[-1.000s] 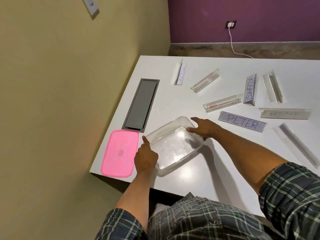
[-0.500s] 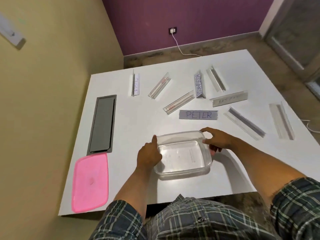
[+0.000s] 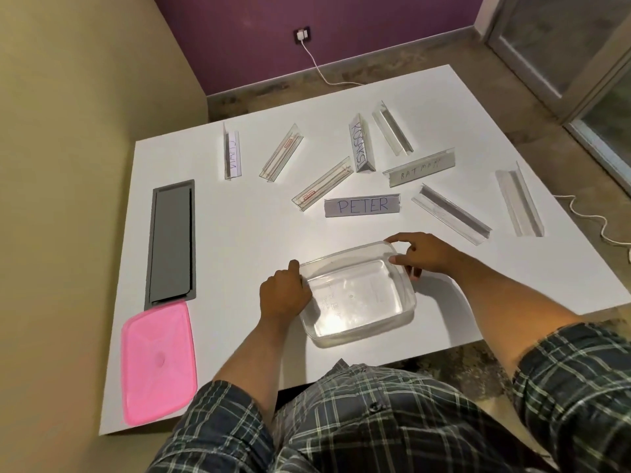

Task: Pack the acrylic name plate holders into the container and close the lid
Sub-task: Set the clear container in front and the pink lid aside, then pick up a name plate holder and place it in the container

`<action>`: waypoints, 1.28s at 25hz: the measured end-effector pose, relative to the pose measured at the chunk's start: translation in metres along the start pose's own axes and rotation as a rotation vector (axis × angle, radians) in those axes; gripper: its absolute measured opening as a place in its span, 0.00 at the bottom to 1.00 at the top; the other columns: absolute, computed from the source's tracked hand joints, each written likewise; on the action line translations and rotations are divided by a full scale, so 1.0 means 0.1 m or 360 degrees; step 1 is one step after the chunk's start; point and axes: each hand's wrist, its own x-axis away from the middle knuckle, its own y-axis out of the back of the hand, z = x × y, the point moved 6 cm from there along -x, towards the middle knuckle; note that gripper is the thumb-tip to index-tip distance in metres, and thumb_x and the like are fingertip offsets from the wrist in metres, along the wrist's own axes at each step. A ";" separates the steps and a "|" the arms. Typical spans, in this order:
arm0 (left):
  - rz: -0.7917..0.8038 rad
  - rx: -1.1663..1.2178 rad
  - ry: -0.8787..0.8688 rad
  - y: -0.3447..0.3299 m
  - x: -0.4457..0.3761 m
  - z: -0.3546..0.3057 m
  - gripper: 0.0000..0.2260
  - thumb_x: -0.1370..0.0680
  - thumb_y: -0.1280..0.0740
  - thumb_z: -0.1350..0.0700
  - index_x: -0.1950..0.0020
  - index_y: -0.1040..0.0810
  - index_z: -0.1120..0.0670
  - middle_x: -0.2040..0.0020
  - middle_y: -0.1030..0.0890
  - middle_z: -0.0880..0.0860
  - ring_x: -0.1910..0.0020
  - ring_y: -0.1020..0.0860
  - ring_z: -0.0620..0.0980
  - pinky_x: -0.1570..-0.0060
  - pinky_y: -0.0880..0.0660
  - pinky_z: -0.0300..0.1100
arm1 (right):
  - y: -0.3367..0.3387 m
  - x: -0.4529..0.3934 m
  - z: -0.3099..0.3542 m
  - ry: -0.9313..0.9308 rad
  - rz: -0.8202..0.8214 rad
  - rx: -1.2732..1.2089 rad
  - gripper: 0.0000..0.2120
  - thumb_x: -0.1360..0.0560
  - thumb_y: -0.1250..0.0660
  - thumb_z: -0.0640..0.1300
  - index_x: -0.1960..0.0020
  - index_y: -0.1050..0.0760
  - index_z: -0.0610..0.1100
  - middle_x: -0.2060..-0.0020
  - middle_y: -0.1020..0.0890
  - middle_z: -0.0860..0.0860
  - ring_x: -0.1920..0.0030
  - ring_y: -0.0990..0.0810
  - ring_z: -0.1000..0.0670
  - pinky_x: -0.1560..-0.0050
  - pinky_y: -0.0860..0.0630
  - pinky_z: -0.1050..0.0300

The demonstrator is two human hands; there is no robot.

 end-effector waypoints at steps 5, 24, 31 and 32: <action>-0.0151 0.0136 -0.0046 0.23 -0.24 -0.05 0.16 0.19 0.41 0.50 0.35 0.28 0.57 0.44 0.21 0.56 0.49 0.20 0.60 0.55 0.25 0.49 | 0.25 -0.14 0.03 -0.0044 -0.0327 0.0018 0.29 0.27 0.31 0.66 0.31 0.28 0.56 0.59 0.14 0.50 0.61 0.13 0.48 0.46 0.19 0.46; 0.0596 0.0549 0.0093 -0.10 -1.67 -0.70 0.45 0.24 0.31 0.57 0.18 0.59 0.57 0.20 0.40 0.58 0.25 0.35 0.59 0.28 0.35 0.50 | 0.63 -1.06 0.10 -0.0258 -0.0433 -0.0129 0.41 0.25 0.26 0.51 0.20 0.43 0.43 0.24 0.31 0.43 0.27 0.29 0.43 0.38 0.31 0.54; 0.0396 0.0719 0.0086 -0.17 -1.83 -0.80 0.27 0.24 0.29 0.56 0.29 0.34 0.61 0.33 0.25 0.60 0.32 0.27 0.60 0.38 0.31 0.46 | 0.61 -1.18 0.08 -0.0249 -0.0458 -0.0097 0.35 0.25 0.26 0.47 0.23 0.37 0.41 0.29 0.26 0.42 0.31 0.25 0.43 0.35 0.30 0.55; 0.0353 0.0735 0.0098 -0.16 -1.84 -0.79 0.31 0.24 0.28 0.55 0.26 0.37 0.61 0.29 0.29 0.61 0.29 0.30 0.60 0.34 0.32 0.47 | 0.60 -1.18 0.08 -0.0258 -0.0466 -0.0147 0.37 0.25 0.26 0.47 0.22 0.39 0.41 0.28 0.27 0.42 0.30 0.26 0.43 0.31 0.30 0.52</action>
